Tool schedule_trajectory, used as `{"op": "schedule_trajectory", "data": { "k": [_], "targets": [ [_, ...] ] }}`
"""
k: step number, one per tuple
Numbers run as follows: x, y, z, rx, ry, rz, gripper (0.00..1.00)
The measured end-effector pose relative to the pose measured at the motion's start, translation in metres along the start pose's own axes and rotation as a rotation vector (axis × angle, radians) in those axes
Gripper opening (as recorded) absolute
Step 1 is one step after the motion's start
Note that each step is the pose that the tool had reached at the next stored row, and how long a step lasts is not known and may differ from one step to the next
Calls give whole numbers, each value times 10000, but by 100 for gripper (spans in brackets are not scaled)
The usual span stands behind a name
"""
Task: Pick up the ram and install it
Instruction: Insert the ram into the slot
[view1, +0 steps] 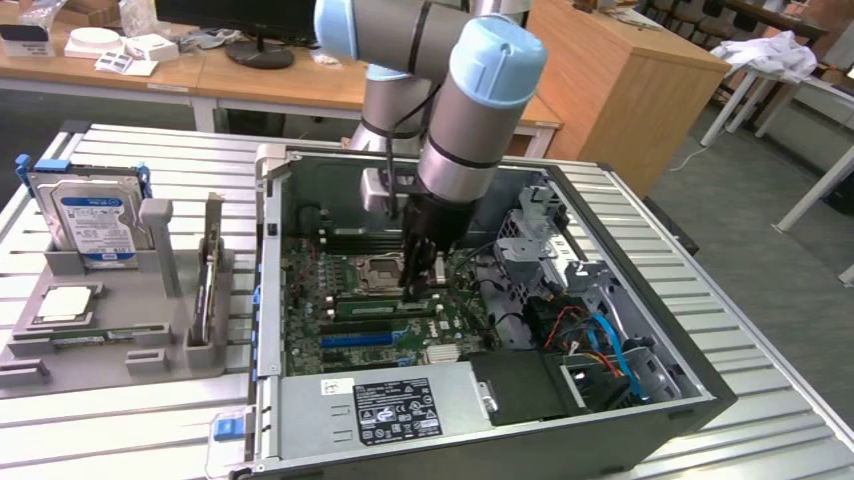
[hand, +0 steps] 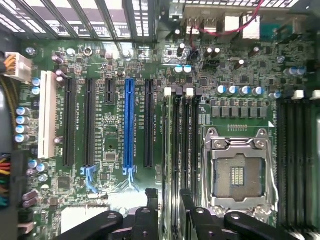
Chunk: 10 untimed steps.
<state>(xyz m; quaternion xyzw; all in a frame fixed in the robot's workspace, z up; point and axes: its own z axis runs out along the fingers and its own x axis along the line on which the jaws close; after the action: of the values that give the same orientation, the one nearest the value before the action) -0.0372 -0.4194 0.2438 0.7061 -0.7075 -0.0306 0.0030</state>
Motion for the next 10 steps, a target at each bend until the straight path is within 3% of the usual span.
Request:
{"op": "schedule_trajectory", "data": {
  "k": [10],
  "targets": [
    [-11,13,-279,-1,0,0,31]
  ]
}}
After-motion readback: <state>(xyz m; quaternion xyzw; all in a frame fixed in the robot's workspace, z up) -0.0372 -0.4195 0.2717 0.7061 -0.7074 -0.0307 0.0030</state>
